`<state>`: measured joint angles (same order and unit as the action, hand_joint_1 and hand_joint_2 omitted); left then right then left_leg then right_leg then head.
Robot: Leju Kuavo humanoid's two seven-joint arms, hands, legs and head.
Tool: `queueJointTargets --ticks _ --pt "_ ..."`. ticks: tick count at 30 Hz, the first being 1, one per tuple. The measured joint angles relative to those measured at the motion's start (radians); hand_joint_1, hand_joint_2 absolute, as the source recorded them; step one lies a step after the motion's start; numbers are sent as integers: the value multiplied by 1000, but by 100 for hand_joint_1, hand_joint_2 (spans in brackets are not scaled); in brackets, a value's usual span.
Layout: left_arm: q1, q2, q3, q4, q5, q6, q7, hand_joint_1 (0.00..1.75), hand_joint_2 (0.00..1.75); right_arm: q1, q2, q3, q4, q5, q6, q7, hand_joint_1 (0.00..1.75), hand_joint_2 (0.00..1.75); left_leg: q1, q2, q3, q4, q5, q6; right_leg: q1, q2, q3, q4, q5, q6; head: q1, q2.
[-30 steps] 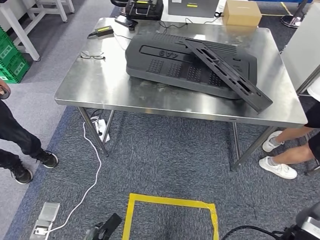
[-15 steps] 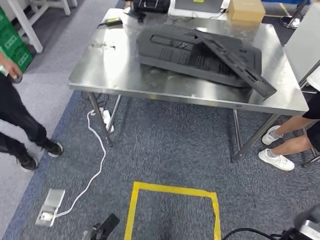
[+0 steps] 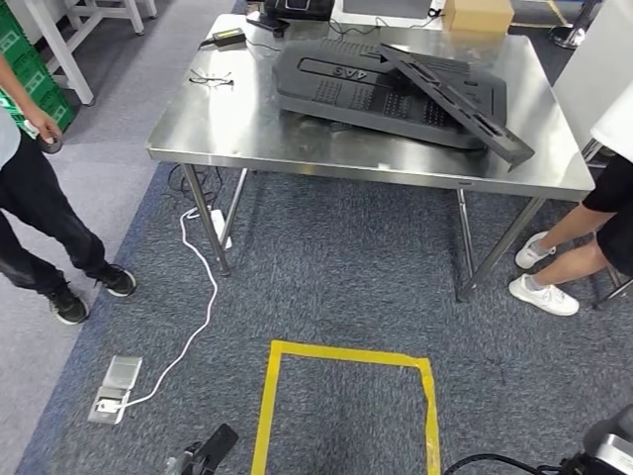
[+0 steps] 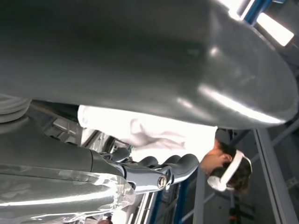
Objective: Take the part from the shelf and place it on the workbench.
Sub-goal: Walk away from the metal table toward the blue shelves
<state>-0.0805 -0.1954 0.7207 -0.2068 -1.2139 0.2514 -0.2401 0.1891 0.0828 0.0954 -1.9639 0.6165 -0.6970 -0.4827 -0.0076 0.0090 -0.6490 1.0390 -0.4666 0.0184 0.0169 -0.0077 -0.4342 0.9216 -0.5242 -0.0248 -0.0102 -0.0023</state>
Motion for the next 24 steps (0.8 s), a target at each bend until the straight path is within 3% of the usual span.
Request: queueJointTargets --ticks 2,3,4,5,6,8,10,11,13,14,16,18,19,20,21,22,24 --pt "0 1 2 0 0 0 0 0 0 0 0 0 2 2 0 1 0 0 5 -2 -26 106 -108 -10 -3 -3 -37 6 25 -7 -1 0" --pt "0 1 4 0 -1 0 0 0 0 0 0 0 3 3 0 2 0 0 8 -3 -35 173 -146 -15 -4 -4 -57 12 36 -7 -2 0" --pt "0 1 5 0 -1 0 0 0 0 1 0 0 5 4 0 2 0 0 11 -2 -38 226 -161 -20 -5 -5 -78 20 46 -5 -1 0" --pt "0 1 6 0 -1 0 0 0 0 1 0 0 7 4 0 3 0 0 14 -2 -30 255 -151 -23 -7 -6 -100 30 56 -2 -1 0" --pt "0 1 7 0 -1 0 0 0 0 1 0 0 8 5 0 4 0 0 18 -2 -8 250 -123 -27 -10 -6 -123 42 64 2 -1 0" --pt "-2 2 7 0 -1 0 0 0 0 1 0 0 8 6 0 7 0 0 28 -3 82 147 -83 -37 -14 -5 -168 73 75 13 -2 0" --pt "-5 2 8 0 -2 0 -1 0 0 1 0 0 8 8 0 10 0 0 32 -6 169 21 -99 -35 -15 -4 -200 104 84 25 -3 0" --pt "-6 2 8 0 -2 0 -1 0 0 2 -1 0 7 9 0 10 0 0 31 -7 189 -12 -112 -29 -14 -4 -209 113 90 31 -3 0" --pt "-5 2 8 0 -2 0 -2 0 0 3 -2 0 7 11 0 12 0 0 27 -6 181 -18 -111 -7 -17 -3 -216 116 102 44 -3 0" --pt "-4 2 8 0 -3 0 -2 0 0 4 -2 0 7 13 0 12 0 0 27 -4 173 -18 -102 2 -20 -3 -221 119 93 50 -2 0" --pt "-4 2 8 0 -3 -1 -2 0 0 6 -5 0 8 15 0 13 0 0 28 -1 149 -19 -81 18 -24 -2 -239 168 26 62 -1 0" --pt "-4 2 8 0 -4 -1 -2 0 0 6 -8 1 8 15 0 13 0 0 27 -1 123 -18 -59 24 -25 -2 -268 283 -65 70 -1 0" --pt "-4 2 8 0 -4 -1 -2 0 0 7 -9 1 9 15 0 13 0 0 25 0 109 -18 -49 25 -25 -2 -279 341 -86 72 -1 0" --pt "-3 2 9 0 -4 -1 -3 0 0 7 -11 1 10 15 0 13 0 0 23 1 97 -17 -40 26 -25 -2 -278 376 -85 72 -1 0" --pt "-3 2 9 0 -4 -1 -3 0 0 8 -13 2 11 14 0 14 0 0 20 1 86 -17 -32 26 -25 -2 -259 376 -67 69 -1 0" --pt "-3 2 9 0 -4 -1 -3 0 0 8 -15 2 13 13 0 15 0 0 18 2 78 -17 -25 26 -23 -2 -220 333 -42 63 -1 0" --pt "-3 1 9 0 -3 -1 -4 0 0 7 -19 2 14 10 1 16 0 0 13 2 69 -17 -15 24 -15 -4 -108 177 -13 42 -1 0"
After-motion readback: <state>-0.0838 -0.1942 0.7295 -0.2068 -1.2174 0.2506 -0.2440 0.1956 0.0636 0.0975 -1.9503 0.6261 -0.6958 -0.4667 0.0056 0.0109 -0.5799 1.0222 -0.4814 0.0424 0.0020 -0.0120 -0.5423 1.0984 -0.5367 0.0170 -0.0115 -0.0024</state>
